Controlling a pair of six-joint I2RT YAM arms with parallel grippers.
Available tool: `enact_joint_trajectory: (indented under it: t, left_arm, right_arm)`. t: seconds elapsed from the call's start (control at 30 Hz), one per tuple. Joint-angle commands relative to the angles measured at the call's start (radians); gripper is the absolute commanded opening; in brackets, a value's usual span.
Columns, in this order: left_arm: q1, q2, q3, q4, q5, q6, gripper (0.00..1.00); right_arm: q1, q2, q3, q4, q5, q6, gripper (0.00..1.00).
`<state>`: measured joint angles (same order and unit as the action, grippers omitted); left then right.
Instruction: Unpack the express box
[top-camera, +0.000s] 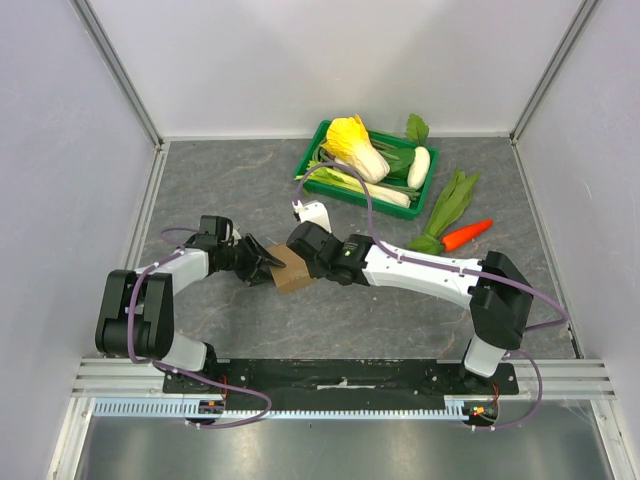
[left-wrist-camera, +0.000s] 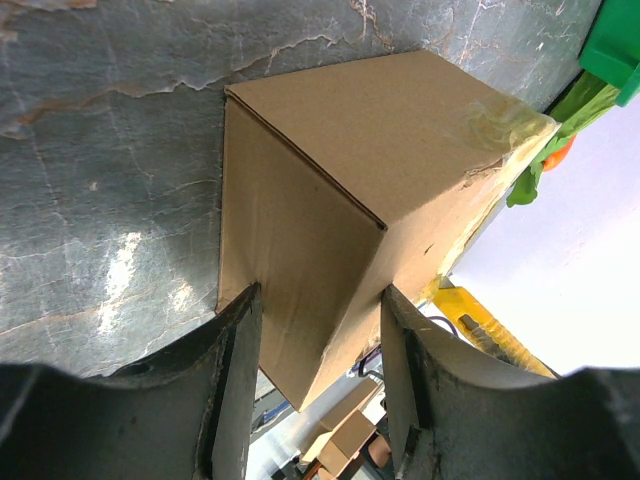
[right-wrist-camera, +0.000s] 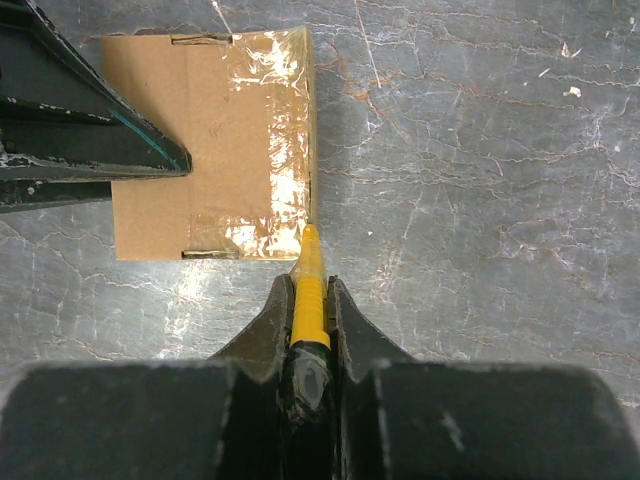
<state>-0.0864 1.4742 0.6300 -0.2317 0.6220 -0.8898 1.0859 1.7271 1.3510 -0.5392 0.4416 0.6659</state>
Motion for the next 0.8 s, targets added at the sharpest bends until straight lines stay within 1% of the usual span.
enact_joint_trajectory:
  t: [0.0, 0.17, 0.33, 0.47, 0.6, 0.67, 0.77]
  left_arm:
    - [0.013, 0.037, -0.030, -0.070, -0.234, -0.037, 0.02]
    - [0.014, 0.038, -0.023, -0.072, -0.234, -0.028, 0.02]
    - [0.013, 0.047, -0.006, -0.084, -0.249, -0.001, 0.02]
    - [0.013, 0.049, -0.001, -0.090, -0.266, 0.018, 0.02]
    - [0.013, 0.054, 0.003, -0.090, -0.262, 0.046, 0.02]
    - [0.013, 0.052, 0.019, -0.093, -0.234, 0.066, 0.02]
    - [0.013, 0.009, 0.020, -0.071, -0.157, 0.072, 0.16]
  right_arm:
    - [0.016, 0.011, -0.016, -0.125, -0.089, 0.024, 0.00]
    - [0.016, -0.041, 0.016, -0.116, -0.048, 0.015, 0.00]
    - [0.016, -0.133, 0.050, -0.045, 0.008, 0.003, 0.00]
    - [0.016, -0.182, 0.020, 0.019, 0.048, 0.003, 0.00]
    - [0.016, -0.207, 0.017, 0.025, 0.063, 0.008, 0.00]
    - [0.016, -0.218, 0.013, 0.028, 0.081, 0.011, 0.00]
    - [0.014, -0.216, 0.010, 0.045, 0.129, -0.003, 0.00]
